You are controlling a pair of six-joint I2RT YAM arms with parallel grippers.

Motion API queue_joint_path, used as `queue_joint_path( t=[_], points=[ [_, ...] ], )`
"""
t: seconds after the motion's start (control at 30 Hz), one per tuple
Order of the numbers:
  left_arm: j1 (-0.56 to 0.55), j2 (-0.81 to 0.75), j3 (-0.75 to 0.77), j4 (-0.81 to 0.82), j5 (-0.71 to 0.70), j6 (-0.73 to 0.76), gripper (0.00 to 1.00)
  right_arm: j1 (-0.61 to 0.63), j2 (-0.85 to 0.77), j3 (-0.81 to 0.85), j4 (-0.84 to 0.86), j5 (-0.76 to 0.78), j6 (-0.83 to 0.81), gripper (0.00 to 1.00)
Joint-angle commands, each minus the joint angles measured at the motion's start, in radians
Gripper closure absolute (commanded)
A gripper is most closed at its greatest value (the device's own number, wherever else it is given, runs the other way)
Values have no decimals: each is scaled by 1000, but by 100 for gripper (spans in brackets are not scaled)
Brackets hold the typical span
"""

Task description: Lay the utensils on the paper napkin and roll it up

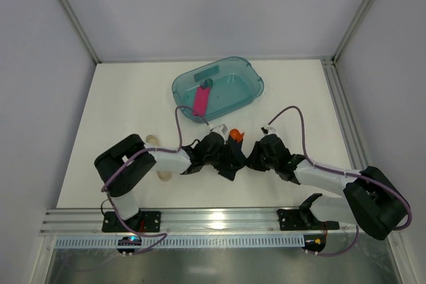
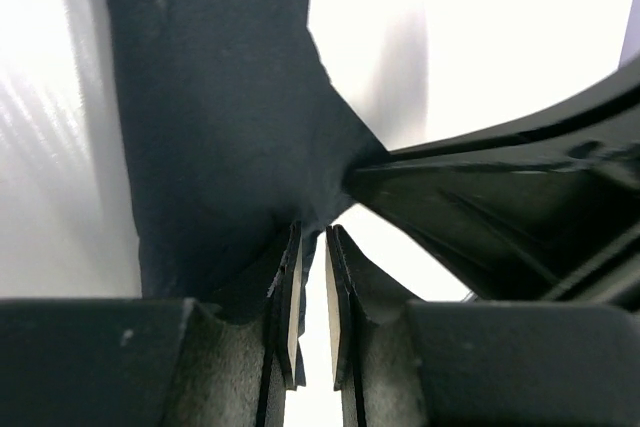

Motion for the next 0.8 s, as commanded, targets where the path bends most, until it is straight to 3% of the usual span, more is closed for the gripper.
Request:
queue_joint_path(
  t=[0.0,0.2,0.43,0.57,0.77],
  points=[
    [-1,7,-12,-8,-28,14,80,3,-64,52,-81,22,-19,85],
    [-2,7,-21,-23,-40,29,80,-19,-100,125,-160,40,-80,79],
    [-10,-4,-43,-20,-48,30,80,-91,56,261,-122,-117,-184,63],
    [-11,-7,-49,-17,-45,32,80,-103,196,314,-130,-158,-220,60],
    [-11,-16,-58,-11,-35,30,80,-108,248,306,-93,-159,-270,55]
  ],
)
